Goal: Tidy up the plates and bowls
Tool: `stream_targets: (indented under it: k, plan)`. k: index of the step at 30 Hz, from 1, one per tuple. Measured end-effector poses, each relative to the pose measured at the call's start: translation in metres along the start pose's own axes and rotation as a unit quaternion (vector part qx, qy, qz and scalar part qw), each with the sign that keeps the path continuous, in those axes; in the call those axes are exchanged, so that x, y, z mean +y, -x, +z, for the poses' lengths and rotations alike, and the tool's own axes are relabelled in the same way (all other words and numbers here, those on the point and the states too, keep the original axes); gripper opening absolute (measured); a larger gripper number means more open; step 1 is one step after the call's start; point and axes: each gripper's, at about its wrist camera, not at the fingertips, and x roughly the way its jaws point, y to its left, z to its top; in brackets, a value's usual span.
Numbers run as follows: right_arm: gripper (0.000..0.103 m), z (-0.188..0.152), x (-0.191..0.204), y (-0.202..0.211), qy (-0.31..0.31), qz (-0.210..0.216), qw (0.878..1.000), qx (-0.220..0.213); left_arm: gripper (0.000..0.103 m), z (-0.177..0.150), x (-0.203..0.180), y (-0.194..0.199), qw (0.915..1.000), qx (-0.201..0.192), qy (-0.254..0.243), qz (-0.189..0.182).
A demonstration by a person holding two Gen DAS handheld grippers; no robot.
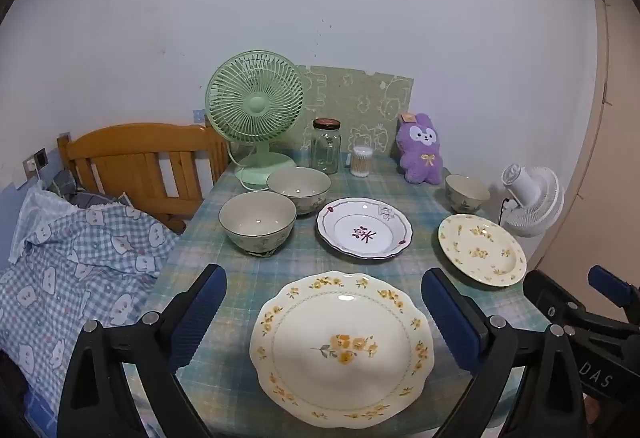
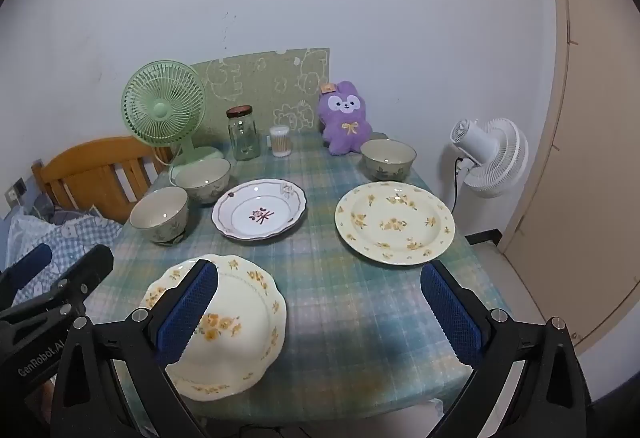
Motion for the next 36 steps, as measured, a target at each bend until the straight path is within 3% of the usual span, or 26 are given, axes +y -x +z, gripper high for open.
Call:
stream_targets:
  k: [5, 36]
  plan:
    - [0.102, -0.005, -0.003, 0.001, -0.004, 0.007, 1.0, -0.001, 0.102, -0.001, -0.004, -0.003, 0.9997, 0.015, -0.005, 0.017]
    - [0.102, -0.007, -0.008, -0.002, 0.006, 0.009, 1.0, 0.016, 0.102, -0.01, -0.004, 0.004, 0.9996, 0.017, 0.009, 0.018]
